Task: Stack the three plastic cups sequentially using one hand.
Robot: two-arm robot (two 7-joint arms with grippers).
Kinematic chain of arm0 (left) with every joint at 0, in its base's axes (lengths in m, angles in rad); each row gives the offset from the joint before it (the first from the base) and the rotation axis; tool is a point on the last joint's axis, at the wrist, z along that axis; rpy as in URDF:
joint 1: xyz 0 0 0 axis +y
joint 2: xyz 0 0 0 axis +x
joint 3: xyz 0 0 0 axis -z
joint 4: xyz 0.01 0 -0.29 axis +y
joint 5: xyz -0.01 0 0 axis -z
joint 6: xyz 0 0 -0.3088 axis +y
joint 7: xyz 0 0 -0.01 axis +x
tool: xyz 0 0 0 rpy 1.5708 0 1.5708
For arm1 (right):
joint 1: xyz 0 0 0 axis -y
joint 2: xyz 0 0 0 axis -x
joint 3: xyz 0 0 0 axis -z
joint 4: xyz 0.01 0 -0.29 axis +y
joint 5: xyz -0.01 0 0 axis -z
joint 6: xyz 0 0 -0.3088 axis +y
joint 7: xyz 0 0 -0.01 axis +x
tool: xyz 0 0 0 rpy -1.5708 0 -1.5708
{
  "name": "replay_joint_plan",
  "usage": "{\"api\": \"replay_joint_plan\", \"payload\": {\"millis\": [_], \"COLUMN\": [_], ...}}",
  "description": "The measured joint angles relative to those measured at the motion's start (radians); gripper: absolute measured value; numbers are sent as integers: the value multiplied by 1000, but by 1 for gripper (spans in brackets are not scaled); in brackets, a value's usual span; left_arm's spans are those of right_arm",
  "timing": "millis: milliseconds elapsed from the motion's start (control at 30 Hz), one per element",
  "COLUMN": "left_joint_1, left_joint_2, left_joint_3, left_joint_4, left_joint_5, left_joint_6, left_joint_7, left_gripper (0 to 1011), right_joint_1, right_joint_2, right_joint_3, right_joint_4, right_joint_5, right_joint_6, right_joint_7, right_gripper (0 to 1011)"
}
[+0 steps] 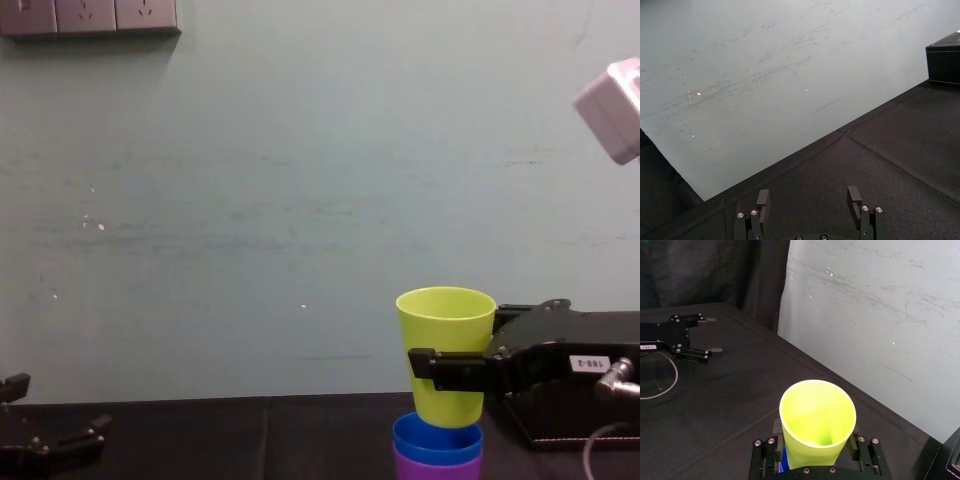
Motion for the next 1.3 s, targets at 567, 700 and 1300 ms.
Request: {"api": "replay_joint_plan", "payload": {"millis": [567, 700, 1300], "left_joint_1": [0, 0, 0], "left_joint_2": [0, 0, 0], "left_joint_3": [0, 0, 0], "left_joint_4": [0, 0, 0], "left_joint_5": [0, 0, 0], "left_joint_6": [0, 0, 0], "left_joint_7": [0, 0, 0], "left_gripper": [1010, 1010, 1010], "right_joint_1": [21, 23, 32], "right_joint_2": [-22, -24, -35], "right_joint_3": [-6, -6, -13], "right_joint_4": [39, 45, 76], "right_joint_5": [-19, -21, -35], "right_joint_6": [-3, -3, -11], "right_joint_7": [5, 6, 12], "right_gripper": [735, 735, 735]}}
